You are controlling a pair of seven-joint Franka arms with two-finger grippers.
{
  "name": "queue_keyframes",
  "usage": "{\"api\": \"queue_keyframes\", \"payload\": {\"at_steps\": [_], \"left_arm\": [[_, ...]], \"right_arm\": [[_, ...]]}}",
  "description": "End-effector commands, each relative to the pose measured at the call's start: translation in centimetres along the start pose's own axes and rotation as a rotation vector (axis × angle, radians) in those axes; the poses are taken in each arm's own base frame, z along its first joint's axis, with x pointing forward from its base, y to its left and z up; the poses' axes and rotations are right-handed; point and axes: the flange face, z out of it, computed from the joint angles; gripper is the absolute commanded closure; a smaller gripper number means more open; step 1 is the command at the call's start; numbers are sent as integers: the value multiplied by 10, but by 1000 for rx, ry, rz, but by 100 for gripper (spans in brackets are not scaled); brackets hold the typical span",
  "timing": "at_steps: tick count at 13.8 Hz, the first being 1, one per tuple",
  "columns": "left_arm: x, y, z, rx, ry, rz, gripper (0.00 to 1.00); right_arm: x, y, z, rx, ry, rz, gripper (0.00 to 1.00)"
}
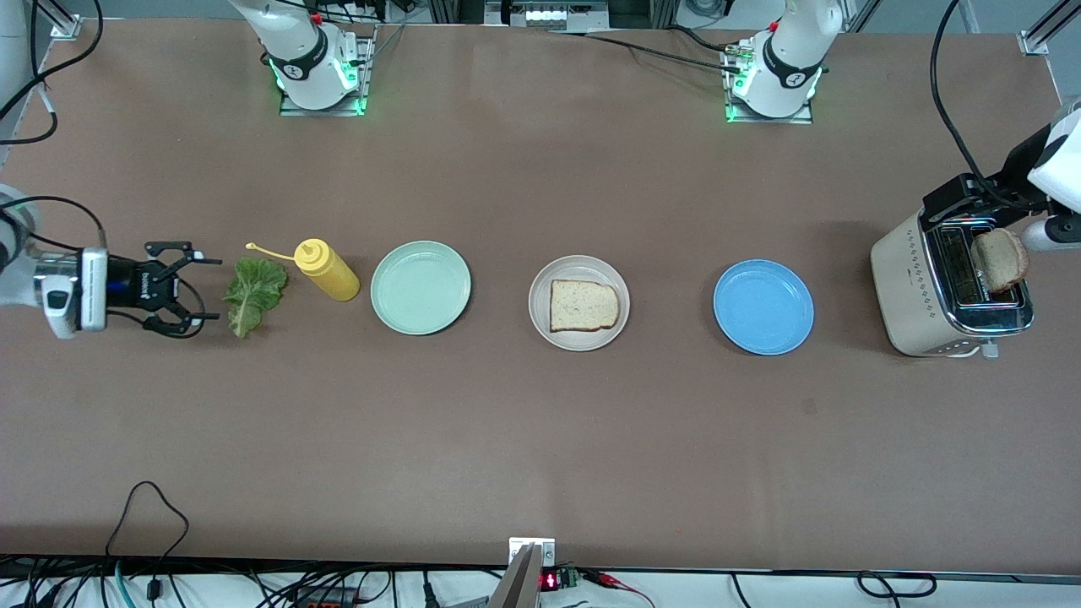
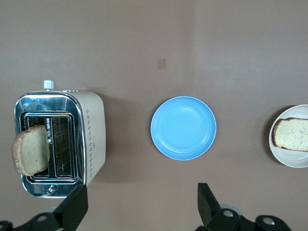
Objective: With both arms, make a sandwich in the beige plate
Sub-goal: 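Release the yellow bottle and raise the right gripper, then lower the right gripper onto the lettuce leaf and grasp it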
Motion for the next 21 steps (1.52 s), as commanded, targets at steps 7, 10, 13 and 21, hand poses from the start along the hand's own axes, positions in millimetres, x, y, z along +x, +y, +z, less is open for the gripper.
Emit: {"api": "queue_keyframes", "payload": {"at_steps": [7,10,13,21], "left_arm": [[-3,4,-5,-11,-4,23,0],[-3,3,-5,-12,-3,20,0],[-3,1,-3,-15,-7,18,0],[-2,-2,-2,-21,-6,9,0]], "right_arm": [[149,-57,-30,-170,-371,354,0],[198,-89,-9,-325,-519,620,0],[214,-109,13,-533,-656,868,0],[112,-96,65,-967,-708,1022,0]]}}
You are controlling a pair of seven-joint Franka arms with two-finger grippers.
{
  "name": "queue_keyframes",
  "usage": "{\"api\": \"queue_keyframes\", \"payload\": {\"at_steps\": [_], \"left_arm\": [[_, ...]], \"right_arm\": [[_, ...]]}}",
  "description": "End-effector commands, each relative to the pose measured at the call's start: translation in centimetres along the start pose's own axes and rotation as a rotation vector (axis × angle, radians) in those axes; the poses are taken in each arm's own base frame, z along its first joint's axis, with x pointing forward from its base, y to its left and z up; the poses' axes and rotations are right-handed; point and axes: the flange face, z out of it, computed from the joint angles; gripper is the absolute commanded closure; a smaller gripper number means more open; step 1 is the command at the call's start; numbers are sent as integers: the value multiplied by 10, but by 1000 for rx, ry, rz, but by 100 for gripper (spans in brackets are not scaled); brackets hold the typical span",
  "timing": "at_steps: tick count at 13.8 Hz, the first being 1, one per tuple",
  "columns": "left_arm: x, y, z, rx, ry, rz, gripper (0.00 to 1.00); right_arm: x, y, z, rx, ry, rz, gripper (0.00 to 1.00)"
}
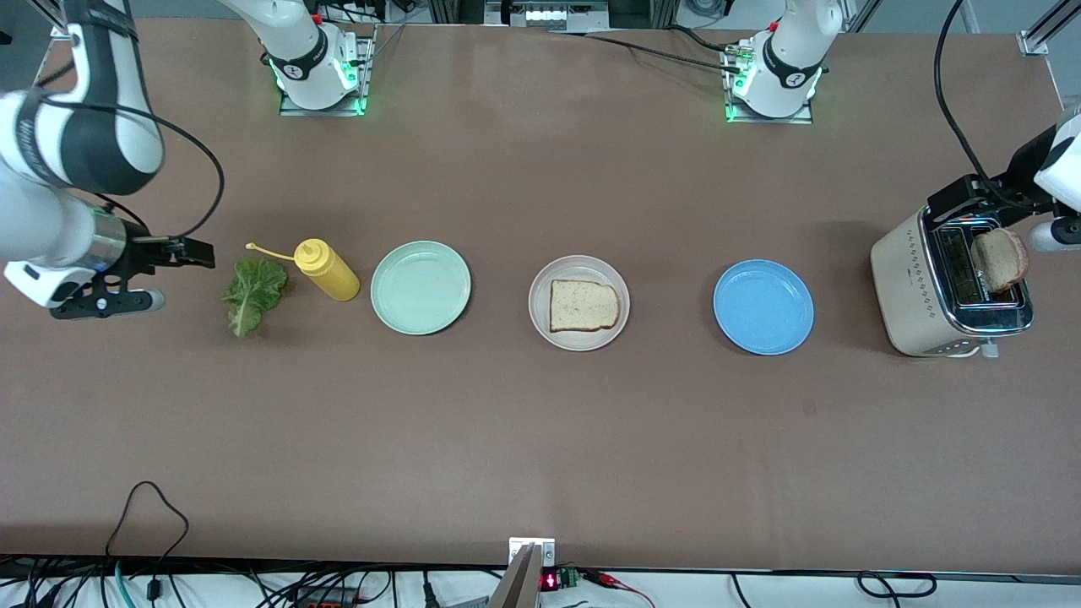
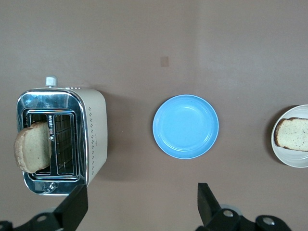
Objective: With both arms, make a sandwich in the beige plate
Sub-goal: 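Lower the right gripper onto the lettuce leaf and grasp it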
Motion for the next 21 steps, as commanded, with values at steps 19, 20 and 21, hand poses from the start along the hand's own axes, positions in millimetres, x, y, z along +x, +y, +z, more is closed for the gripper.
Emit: {"api": "queue_keyframes", "payload": {"at_steps": [19,20,21], "left_arm": [[0,-6,-1,-22,2,2,0],[0,-6,-1,-22,2,2,0],[0,-6,-2,-24,3,2,0]], "right_arm": [[21,18,175,-90,164,256,0],[21,18,175,-77,167,268,0],[23,15,181,-61,159,278,0]]}}
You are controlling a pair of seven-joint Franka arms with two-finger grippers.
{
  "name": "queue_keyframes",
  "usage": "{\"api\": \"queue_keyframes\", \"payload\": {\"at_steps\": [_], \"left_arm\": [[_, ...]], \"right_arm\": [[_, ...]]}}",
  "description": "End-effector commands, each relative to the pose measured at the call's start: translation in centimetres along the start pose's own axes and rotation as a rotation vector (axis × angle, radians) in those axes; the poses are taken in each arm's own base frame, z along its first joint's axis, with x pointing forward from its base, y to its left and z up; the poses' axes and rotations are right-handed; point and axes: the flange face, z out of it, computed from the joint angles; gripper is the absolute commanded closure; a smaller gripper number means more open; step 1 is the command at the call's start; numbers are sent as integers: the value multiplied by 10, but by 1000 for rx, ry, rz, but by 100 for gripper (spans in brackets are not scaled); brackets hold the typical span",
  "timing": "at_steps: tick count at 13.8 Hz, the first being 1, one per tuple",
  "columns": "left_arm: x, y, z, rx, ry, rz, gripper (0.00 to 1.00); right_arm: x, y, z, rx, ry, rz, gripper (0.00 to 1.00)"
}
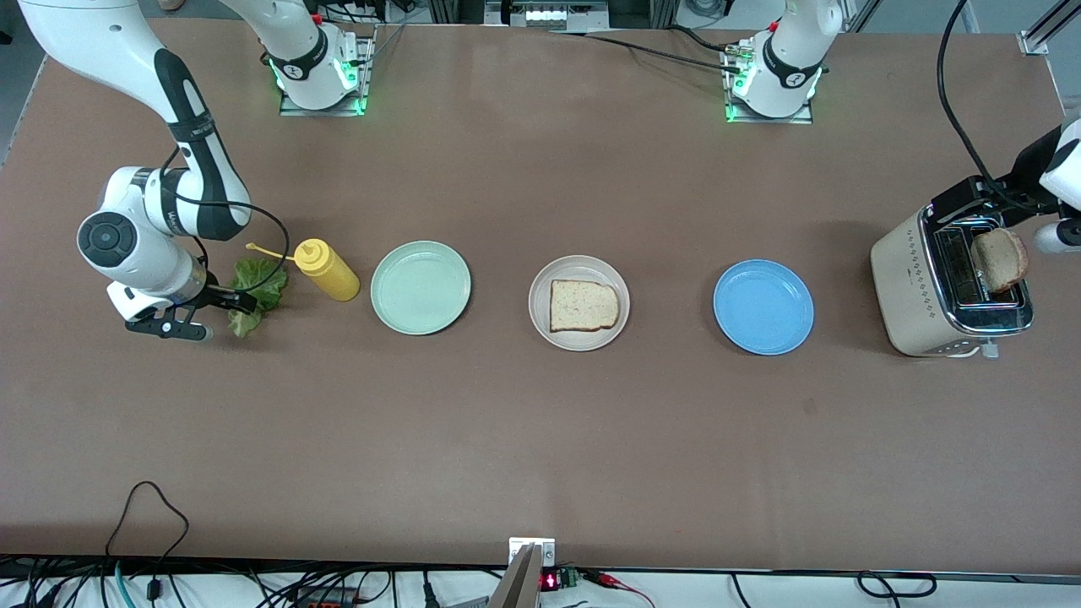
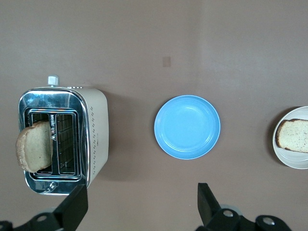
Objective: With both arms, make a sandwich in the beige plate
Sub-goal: 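Lower the right gripper onto the lettuce leaf and grasp it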
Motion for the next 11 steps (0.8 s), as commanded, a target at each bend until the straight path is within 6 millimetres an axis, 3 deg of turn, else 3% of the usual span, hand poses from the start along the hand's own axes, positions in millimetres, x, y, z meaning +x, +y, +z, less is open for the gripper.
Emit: {"api": "queue_keyframes", "payload": {"at_steps": [1,3,6,8,11], "left_arm": [[-1,1,-3,-22,6,14,0],[0,2,-3,-22,9,15,0],[0,1,-2,-22,10,14,0],[1,0,-2,-22,10,12,0],[0,2,-2,-22,10,15,0]], "right_arm": [[5,-6,7,33,2,35,0],[11,-1,20,30,15,40,0],[15,-12,27,41,28,24,0],[14,-12,29,39,24,15,11],[14,-13,30,39,22,-22,42]]}}
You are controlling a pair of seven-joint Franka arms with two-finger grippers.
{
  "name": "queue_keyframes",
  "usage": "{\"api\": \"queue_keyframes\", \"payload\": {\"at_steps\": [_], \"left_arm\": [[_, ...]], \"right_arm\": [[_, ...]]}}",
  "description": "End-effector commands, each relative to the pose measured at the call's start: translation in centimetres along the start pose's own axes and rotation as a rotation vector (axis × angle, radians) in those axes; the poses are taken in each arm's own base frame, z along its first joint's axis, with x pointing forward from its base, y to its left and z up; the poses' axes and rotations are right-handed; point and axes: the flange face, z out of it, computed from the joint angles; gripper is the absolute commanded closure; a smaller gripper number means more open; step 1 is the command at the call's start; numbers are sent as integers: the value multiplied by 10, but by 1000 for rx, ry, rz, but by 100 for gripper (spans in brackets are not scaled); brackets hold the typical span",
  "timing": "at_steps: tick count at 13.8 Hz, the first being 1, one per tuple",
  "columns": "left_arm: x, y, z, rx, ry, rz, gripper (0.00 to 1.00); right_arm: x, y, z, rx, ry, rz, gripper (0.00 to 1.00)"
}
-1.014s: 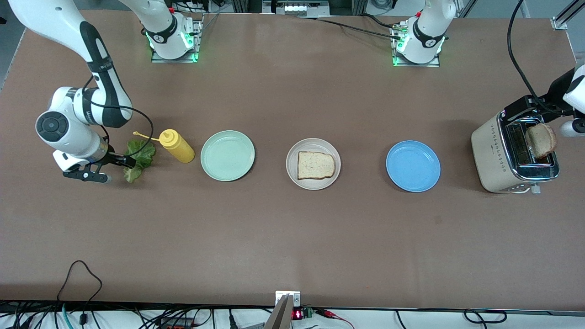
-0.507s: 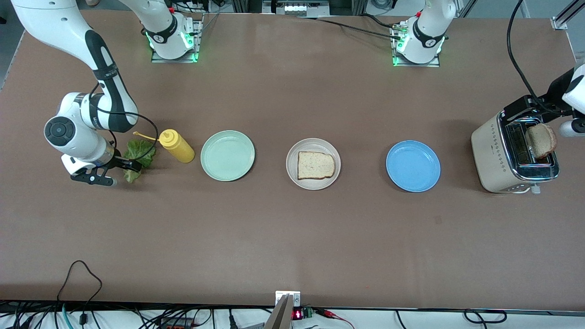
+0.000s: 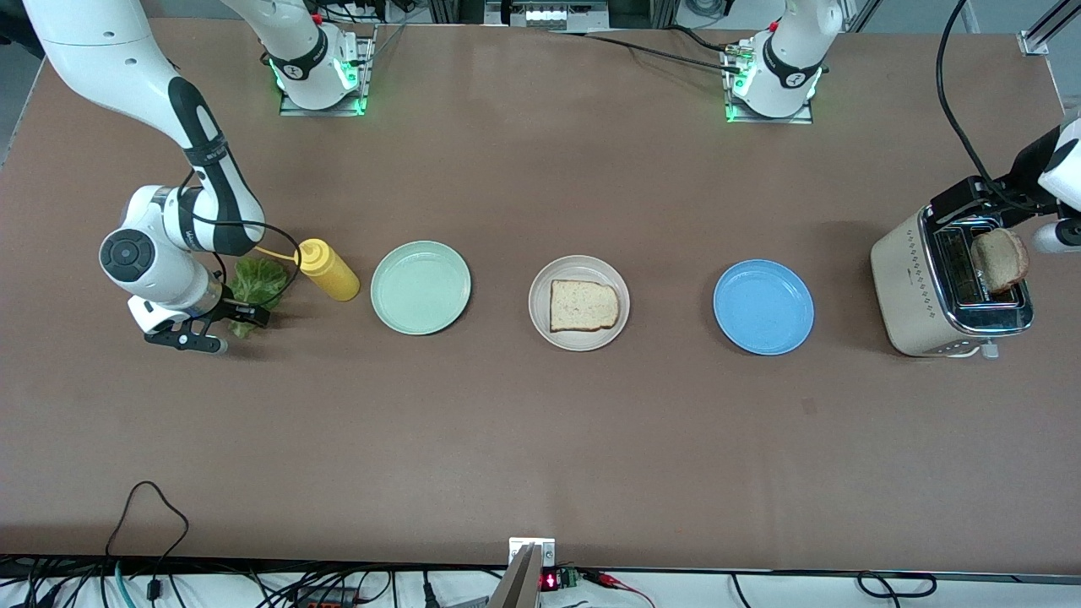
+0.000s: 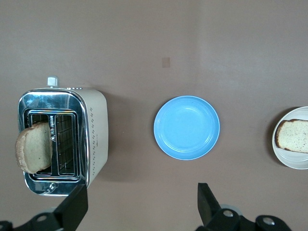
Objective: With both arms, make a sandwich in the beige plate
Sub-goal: 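Lower the right gripper onto the lettuce leaf and grasp it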
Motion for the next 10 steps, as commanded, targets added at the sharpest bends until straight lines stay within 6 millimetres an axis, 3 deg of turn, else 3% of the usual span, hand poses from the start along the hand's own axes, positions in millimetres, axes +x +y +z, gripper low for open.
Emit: {"api": "queue_keyframes", "payload": {"at_steps": [1,2,6,8,10], "left_arm": [[0,0,-3,-22,9,13,0],[0,-1,-2,-22,7,11,0],[0,-1,-3,-22,9,11,0],[0,-1,-2,-22,7,11,0],[1,-2,-1,-24,6,8,0]], "right_arm": [[4,1,-1,13,9,-33,59],[4,2,-2,12,9,-57,75],[6,5,-17,14,19,-94,99],[5,9,-29,17,8,-136,100],[2,32,-53,27,-17,-176,100]]}}
